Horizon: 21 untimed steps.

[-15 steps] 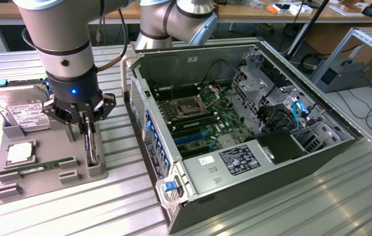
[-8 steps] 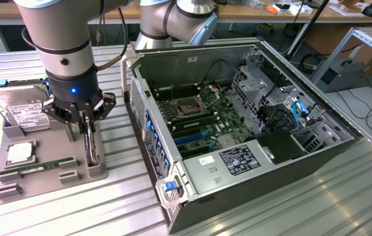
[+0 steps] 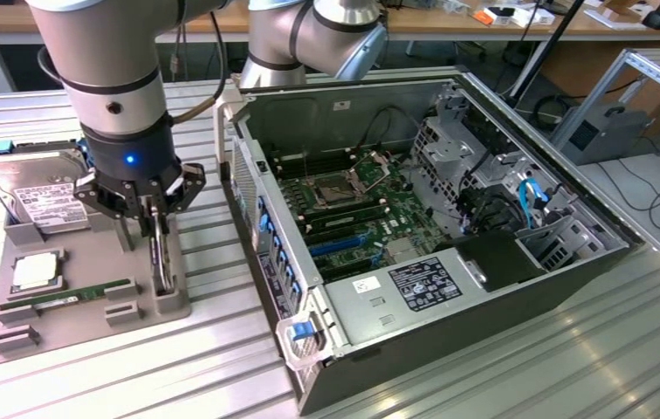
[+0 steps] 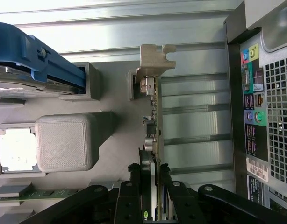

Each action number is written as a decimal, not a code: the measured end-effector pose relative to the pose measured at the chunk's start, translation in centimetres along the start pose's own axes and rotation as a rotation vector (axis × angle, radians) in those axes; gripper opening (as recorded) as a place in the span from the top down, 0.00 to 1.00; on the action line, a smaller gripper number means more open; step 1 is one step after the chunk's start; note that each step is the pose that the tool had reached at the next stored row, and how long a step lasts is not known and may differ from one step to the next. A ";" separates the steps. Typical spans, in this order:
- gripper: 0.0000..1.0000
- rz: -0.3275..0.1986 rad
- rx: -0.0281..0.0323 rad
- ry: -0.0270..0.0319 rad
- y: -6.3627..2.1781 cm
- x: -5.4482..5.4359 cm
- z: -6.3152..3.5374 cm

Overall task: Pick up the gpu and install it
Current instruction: 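Pick up the gpu and move the gpu toward the slot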

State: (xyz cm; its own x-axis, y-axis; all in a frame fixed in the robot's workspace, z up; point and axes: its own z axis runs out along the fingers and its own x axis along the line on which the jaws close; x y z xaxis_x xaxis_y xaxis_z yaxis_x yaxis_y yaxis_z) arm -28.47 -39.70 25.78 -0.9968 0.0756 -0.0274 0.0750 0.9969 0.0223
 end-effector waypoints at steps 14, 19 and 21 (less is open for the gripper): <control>0.73 0.000 -0.0030 0.0003 0.02 0.0 -0.94; 0.73 0.000 -0.0039 0.0004 0.03 0.0 -1.14; 0.73 0.000 -0.0044 0.0004 0.03 0.0 -1.24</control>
State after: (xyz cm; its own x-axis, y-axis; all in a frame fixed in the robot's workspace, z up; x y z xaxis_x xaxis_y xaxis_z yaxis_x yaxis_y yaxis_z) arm -28.47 -39.70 27.02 -0.9968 0.0758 -0.0270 0.0751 0.9968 0.0267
